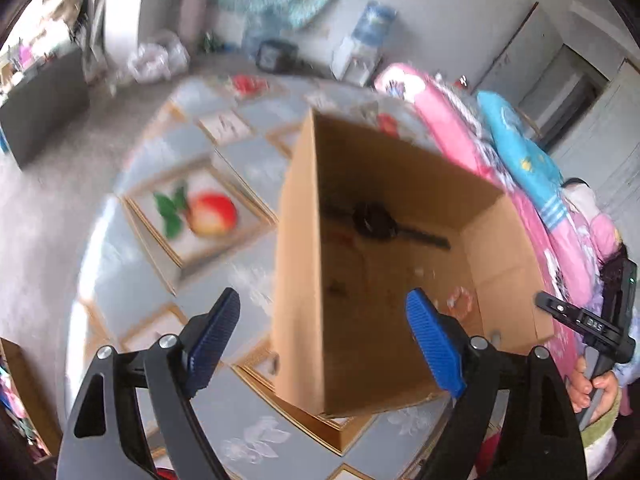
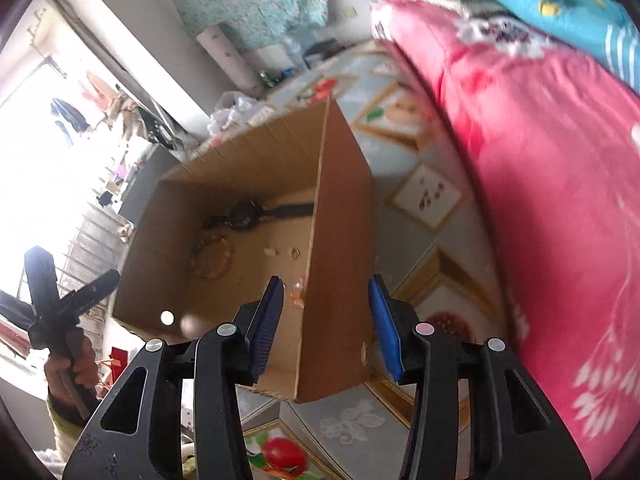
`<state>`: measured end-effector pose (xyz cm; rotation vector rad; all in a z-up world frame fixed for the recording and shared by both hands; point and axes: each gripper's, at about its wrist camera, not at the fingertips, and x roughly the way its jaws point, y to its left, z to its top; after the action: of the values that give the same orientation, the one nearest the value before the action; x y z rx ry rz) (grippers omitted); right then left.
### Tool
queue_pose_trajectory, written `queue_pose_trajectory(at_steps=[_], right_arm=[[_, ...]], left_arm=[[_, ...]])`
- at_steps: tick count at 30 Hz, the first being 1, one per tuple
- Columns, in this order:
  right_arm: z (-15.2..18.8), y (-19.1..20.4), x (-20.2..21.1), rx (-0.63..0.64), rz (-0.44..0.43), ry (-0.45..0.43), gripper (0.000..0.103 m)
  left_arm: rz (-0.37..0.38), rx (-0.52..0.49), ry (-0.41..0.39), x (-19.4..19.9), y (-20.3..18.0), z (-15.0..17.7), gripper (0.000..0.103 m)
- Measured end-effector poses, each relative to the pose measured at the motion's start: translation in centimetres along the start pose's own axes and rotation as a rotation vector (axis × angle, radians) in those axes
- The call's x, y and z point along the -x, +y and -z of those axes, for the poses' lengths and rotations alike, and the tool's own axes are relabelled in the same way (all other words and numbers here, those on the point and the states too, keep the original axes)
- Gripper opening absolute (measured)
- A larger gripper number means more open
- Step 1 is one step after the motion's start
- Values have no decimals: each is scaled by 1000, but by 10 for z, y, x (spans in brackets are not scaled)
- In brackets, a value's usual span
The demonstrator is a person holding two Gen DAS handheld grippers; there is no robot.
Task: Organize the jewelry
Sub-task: 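Carry the pink-orange bracelet into the box with the right tool, then open the right tool to release the bracelet inside the box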
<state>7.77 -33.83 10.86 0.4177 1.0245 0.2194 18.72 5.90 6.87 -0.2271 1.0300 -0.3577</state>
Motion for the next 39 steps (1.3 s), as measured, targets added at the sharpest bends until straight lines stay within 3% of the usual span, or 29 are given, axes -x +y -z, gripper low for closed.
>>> queue_pose_trajectory(at_steps=[1, 4, 11, 26, 39], right_arm=[[3, 2, -5, -5, -23, 18, 30], [8, 8, -3, 3, 7, -2, 29], [19, 13, 5, -2, -16, -7, 29], [33, -3, 26, -21, -10, -41, 31], [40, -4, 25, -33, -16, -35, 35]], left_arm=[[25, 12, 23, -7, 0, 2, 83], [84, 44, 60, -21, -7, 7, 84], [-26, 29, 36, -20, -19, 11, 84], [25, 69, 64, 6, -31, 50, 84], [-3, 56, 68, 2, -33, 56, 84]])
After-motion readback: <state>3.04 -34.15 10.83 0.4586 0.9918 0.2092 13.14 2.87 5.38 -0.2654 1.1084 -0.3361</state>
